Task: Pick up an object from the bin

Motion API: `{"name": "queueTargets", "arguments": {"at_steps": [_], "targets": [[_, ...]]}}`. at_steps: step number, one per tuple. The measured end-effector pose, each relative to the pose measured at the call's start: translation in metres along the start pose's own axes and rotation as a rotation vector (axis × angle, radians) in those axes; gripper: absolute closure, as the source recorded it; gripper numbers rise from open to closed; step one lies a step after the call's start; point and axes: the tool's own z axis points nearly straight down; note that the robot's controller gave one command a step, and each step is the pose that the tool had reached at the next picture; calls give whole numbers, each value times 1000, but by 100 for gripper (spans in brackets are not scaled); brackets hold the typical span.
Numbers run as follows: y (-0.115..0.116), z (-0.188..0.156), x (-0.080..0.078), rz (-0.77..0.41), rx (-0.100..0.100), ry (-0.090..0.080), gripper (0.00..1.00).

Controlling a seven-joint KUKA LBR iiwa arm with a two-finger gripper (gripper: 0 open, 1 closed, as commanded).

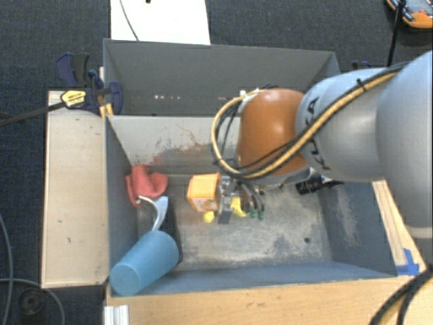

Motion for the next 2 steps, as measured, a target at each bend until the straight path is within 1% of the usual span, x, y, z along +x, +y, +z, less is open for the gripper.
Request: {"name": "queueTargets", "arguments": {"at_steps": [1,2], "targets": [[5,-23,5,142,-1,-1,100],[6,-82,2,132,1,4,100]]}}
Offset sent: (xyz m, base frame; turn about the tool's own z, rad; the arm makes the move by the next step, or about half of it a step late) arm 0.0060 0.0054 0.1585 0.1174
